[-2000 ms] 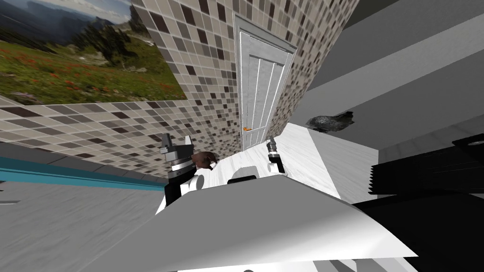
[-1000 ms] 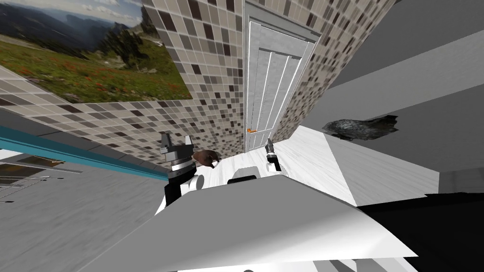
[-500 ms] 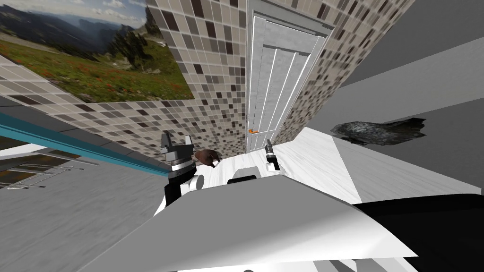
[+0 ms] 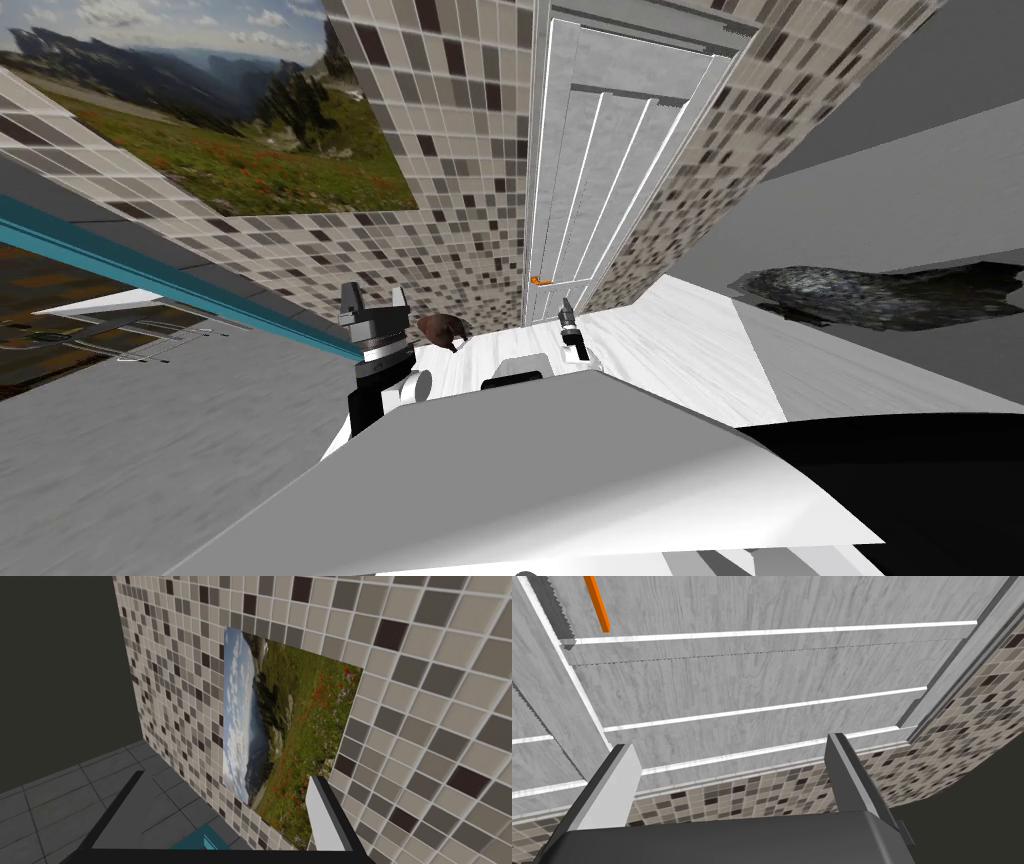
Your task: Pull the door open
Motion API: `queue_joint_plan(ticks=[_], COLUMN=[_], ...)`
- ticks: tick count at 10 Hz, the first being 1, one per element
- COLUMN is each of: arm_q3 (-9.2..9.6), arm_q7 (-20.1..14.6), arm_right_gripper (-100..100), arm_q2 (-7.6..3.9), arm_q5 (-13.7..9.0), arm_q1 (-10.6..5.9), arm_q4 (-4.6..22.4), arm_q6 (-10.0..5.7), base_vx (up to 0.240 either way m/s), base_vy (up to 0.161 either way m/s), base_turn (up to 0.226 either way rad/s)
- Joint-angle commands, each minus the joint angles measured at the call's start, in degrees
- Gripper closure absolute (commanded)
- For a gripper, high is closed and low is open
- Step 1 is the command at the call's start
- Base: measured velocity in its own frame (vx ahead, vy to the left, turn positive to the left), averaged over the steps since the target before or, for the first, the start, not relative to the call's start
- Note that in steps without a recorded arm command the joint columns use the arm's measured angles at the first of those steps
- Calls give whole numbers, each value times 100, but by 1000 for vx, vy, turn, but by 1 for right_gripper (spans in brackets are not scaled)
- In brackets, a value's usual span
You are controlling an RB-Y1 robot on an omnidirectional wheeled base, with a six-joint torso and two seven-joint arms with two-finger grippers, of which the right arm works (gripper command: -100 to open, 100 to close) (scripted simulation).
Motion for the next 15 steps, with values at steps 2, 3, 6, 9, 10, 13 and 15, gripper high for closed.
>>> queue_joint_plan(ticks=[2,3,6,9,10,13,15], arm_q3=[-27,-41,-81,-107,-119,-143,-164], arm_q7=[-56,-78,-142,-181,-201,-238,-271], arm_right_gripper=[-100,-100,-100,-100,-100,-100,-100], arm_q2=[-40,-51,-81,-99,-107,-124,-138], arm_q5=[-9,-11,-17,-21,-23,-27,-30], arm_q1=[-136,-223,-474,-631,-707,-856,-987], arm_q4=[369,576,1107,1547,1727,2080,2391], arm_q6=[-62,-108,-243,-326,-367,-446,-516], base_vx=[62,47,59,54,31,29,50], base_vy=[-86,-41,-76,-80,-46,-44,-77], base_turn=[100,87,163,118,84,99,126])
